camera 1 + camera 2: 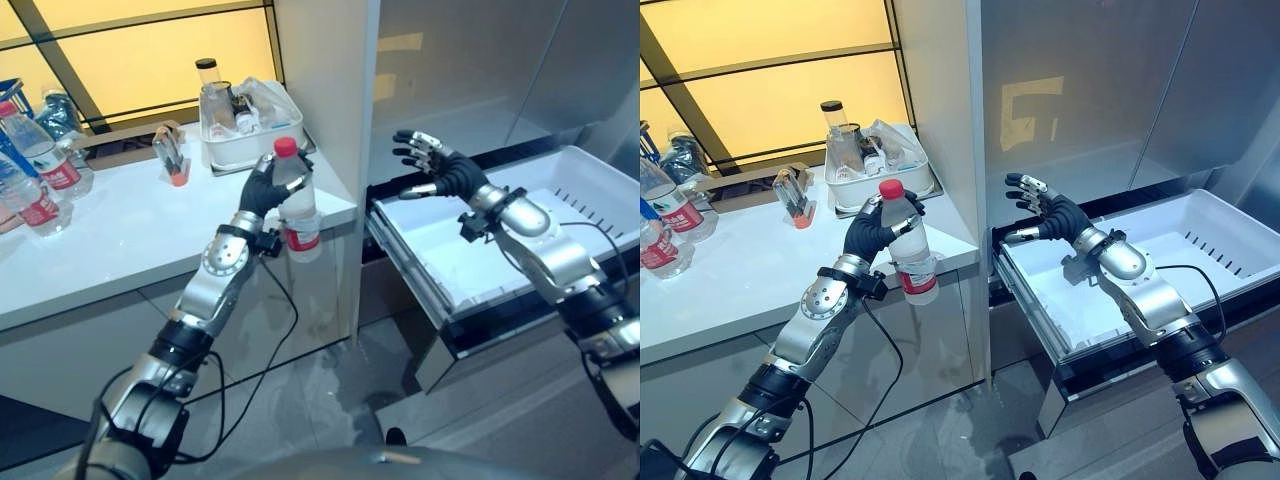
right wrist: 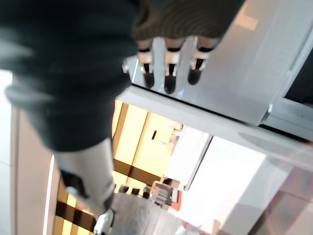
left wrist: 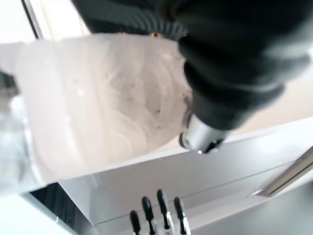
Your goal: Take the drinks into the refrigerator
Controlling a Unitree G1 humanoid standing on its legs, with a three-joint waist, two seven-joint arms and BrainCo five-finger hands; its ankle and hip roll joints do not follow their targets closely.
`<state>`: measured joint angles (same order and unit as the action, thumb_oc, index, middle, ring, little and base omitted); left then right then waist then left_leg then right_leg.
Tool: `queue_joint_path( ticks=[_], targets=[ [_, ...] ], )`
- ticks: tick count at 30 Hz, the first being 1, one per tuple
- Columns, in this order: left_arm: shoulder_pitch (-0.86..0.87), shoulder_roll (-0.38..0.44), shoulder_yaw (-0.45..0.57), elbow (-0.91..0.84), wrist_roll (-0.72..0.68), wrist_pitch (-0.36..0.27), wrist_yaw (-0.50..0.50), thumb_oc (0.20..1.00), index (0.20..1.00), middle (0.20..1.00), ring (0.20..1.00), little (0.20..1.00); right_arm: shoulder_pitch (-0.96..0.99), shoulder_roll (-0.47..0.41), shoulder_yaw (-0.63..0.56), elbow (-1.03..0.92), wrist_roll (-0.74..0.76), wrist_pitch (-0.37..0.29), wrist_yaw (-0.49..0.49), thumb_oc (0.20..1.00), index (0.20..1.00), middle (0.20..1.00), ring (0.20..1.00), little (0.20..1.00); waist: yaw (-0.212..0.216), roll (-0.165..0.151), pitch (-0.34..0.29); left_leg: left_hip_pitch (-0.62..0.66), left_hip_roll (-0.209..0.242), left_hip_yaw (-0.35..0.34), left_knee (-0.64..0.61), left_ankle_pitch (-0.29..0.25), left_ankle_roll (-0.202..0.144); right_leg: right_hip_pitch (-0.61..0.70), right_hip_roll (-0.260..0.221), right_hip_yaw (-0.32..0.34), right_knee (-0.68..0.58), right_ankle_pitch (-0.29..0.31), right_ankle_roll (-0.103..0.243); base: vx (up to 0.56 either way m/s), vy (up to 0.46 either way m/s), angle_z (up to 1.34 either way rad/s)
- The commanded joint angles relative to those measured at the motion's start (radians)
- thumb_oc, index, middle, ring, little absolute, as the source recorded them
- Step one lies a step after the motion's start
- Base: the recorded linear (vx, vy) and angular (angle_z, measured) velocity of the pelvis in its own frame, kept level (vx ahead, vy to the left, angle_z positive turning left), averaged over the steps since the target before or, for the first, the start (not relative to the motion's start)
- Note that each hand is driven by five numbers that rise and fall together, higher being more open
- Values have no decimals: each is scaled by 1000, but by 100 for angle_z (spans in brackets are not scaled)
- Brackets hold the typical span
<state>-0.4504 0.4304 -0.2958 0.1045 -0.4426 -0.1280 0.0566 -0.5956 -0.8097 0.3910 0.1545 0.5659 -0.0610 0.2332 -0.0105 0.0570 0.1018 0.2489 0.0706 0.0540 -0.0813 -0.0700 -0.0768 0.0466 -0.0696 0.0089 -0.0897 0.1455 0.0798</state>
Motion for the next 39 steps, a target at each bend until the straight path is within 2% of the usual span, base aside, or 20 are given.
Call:
queue_joint_path(
  ticks=[1, 5, 11, 12, 13, 15, 16, 24, 29, 34, 39],
  targets=[
    [-155, 1, 0, -1, 5, -132, 6, 200, 200, 200, 200, 200, -38, -7, -12, 19, 26, -43, -7, 1000, 1000, 1000, 1000, 1000, 27, -54, -54, -70, -50, 27, 31, -8, 74, -5, 12, -4, 173, -154, 25, 0, 0, 0],
    [-186, -18, -23, 16, -16, -131, 5, 200, 200, 200, 200, 200, -74, 23, 20, 69, 24, -38, -15, 1000, 1000, 1000, 1000, 1000, 27, -54, -53, -68, -50, 28, 31, -9, 75, -4, 13, -2, 175, -154, 25, 0, 0, 0],
    [-273, -75, -89, 77, -55, -123, 16, 200, 200, 200, 200, 200, -151, 149, 90, 140, -20, -42, -47, 1000, 1000, 1000, 1000, 1000, 27, -50, -53, -64, -49, 31, 31, -9, 76, -3, 15, 1, 175, -154, 23, 0, 0, 0],
    [-274, -75, -89, 78, -55, -123, 16, 200, 200, 200, 200, 200, -152, 150, 90, 141, -21, -42, -47, 1000, 1000, 1000, 1000, 1000, 27, -50, -53, -64, -49, 31, 31, -9, 76, -3, 15, 1, 175, -154, 23, 0, 0, 0],
    [-298, -87, -101, 94, -64, -121, 19, 200, 200, 200, 200, 200, -155, 192, 101, 163, -39, -41, -57, 1000, 1000, 1000, 1000, 1000, 27, -47, -52, -63, -49, 31, 30, -8, 77, -3, 16, 1, 177, -155, 23, 0, 0, 0],
    [-308, -95, -106, 104, -74, -119, 21, 200, 200, 200, 200, 200, -158, 210, 108, 168, -51, -43, -58, 1000, 1000, 1000, 1000, 1000, 28, -46, -52, -63, -49, 31, 30, -7, 77, -3, 17, 1, 178, -155, 22, 0, 0, 0],
    [-330, -110, -119, 117, -83, -120, 26, 200, 200, 200, 200, 200, -162, 254, 119, 188, -64, -43, -71, 1000, 1000, 1000, 1000, 1000, 29, -43, -52, -63, -48, 30, 30, -6, 77, -2, 16, 2, 179, -156, 21, 0, 0, 0],
    [-386, -144, -132, 177, -46, -122, 67, 200, 200, 200, 200, 200, -155, 391, 165, 219, -15, -39, -58, 1000, 1000, 1000, 1000, 1000, 32, -41, -53, -62, -47, 27, 26, -2, 74, 0, 16, -2, 177, -158, 20, 0, 0, 0],
    [-392, -124, -113, 193, -21, -127, 84, 200, 200, 200, 200, 200, -116, 387, 173, 166, 0, -43, -39, 1000, 1000, 1000, 1000, 1000, 29, -38, -54, -64, -47, 26, 23, -1, 74, -2, 15, -4, 177, -159, 21, 0, 0, 0],
    [-373, -95, -76, 203, 3, -125, 94, 200, 200, 200, 200, 200, -45, 335, 153, 57, 7, -40, 14, 1000, 1000, 1000, 1000, 1000, 25, -37, -53, -67, -46, 24, 24, 0, 74, -7, 13, -8, 179, -159, 24, 0, 0, 0],
    [-370, -100, -80, 205, -10, -125, 90, 200, 200, 200, 200, 200, -33, 314, 145, 60, -1, -39, 12, 1000, 1000, 1000, 1000, 1000, 21, -39, -51, -69, -46, 21, 26, -1, 76, -8, 11, -7, 181, -159, 24, 0, 0, 0]
  ],
)
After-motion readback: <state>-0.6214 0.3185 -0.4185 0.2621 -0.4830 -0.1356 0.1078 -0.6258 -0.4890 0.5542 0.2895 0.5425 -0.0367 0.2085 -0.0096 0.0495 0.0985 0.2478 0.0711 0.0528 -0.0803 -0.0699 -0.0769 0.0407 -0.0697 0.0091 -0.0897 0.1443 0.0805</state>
